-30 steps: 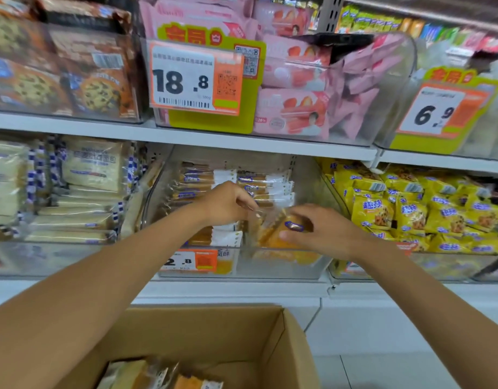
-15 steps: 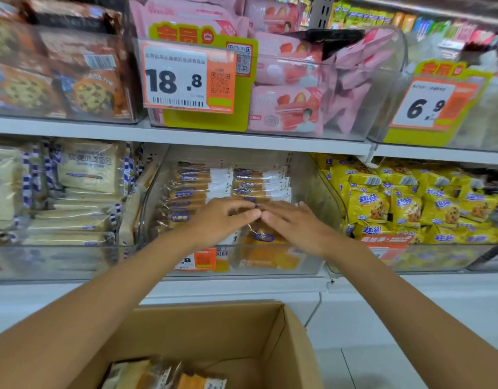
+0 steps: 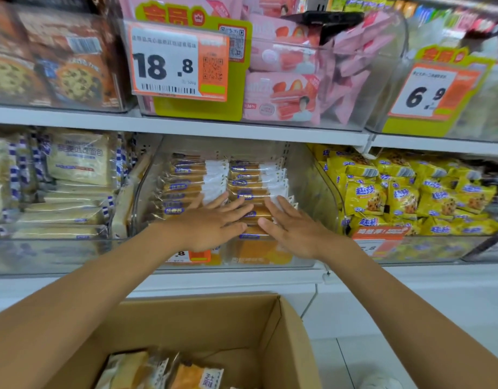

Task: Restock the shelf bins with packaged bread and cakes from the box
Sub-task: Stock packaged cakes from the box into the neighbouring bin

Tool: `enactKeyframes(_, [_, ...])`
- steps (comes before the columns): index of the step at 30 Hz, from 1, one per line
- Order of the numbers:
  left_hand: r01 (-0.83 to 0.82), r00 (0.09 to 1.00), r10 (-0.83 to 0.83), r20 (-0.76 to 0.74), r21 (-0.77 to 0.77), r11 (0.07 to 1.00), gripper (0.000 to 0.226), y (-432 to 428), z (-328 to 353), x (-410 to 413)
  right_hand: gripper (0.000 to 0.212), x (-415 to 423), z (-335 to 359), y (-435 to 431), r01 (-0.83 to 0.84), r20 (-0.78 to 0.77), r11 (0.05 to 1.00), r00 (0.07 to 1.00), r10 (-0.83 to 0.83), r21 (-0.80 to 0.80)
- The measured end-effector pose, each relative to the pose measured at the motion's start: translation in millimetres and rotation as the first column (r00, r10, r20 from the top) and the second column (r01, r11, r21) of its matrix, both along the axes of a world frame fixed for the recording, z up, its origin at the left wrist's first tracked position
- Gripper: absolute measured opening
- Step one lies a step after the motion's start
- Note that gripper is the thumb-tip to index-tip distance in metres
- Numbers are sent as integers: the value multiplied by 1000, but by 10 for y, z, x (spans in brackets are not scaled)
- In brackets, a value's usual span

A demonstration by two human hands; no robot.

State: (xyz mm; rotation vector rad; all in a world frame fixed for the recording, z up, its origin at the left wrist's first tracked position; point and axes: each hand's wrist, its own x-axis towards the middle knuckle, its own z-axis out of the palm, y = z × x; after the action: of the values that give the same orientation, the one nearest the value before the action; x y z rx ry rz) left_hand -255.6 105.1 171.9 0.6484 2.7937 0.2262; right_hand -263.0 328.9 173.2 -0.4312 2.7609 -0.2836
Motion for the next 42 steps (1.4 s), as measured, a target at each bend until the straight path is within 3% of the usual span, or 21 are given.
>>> enactKeyframes(4, [-8, 999, 10, -34, 33, 999, 59, -24, 19, -22, 73, -95, 100, -109, 105, -70, 994, 992, -106, -6])
enactKeyframes(9, [18, 994, -3, -111, 138, 990, 60, -142, -150, 42, 66, -44, -68, -284, 82, -33, 993, 996, -85, -90])
enactKeyframes(12, [7, 998, 4, -70, 145, 989, 60, -136, -148, 2, 64, -85, -57, -195, 75, 12, 987, 997, -74, -142])
enactKeyframes(17, [-64, 998, 63, 11, 238, 969, 50, -98, -127, -43, 67, -127, -81, -171, 51, 31, 994, 998, -49, -92])
enactKeyframes(20, [-61, 997, 64, -51, 63, 996, 63, -120, 10, -42, 74, -148, -49, -162, 37, -110, 998, 993, -31, 55])
enactKeyframes(22, [-83, 994, 77, -82, -66, 994, 75, -167, 57, -47, 76, -152, -21, -200, 18, -134, 998, 991, -10, 55])
enactKeyframes(28, [-136, 988, 137, -69, 19, 990, 71, -221, -129, 15, 70, -152, -110, -308, 12, -52, 992, 998, -19, -123])
enactKeyframes(31, [-146, 988, 146, -51, 6, 989, 72, -218, -82, -20, 71, -176, -51, -286, 11, -44, 998, 999, -14, -68])
enactKeyframes(33, [-161, 986, 165, -29, 108, 981, 76, -217, -4, 23, 70, -132, 2, -288, 13, -186, 1000, 982, -14, -6])
enactKeyframes(35, [-198, 965, 251, -81, 404, 893, 72, -223, 71, 126, 59, -17, 21, -306, 27, -451, 998, 891, -51, -60])
enactKeyframes(37, [-196, 878, 406, -253, 583, 788, 40, -240, 118, 308, 41, 181, -27, -378, -16, -628, 974, 766, -134, -228])
enactKeyframes(39, [-251, 800, 519, -301, 618, 745, 18, -266, 106, 552, 25, 459, -131, -499, -104, -685, 917, 698, -209, -386])
enactKeyframes(42, [-374, 817, 563, -126, 628, 682, 24, -373, -128, 964, 11, 898, -448, -660, -129, -558, 862, 807, -197, -490])
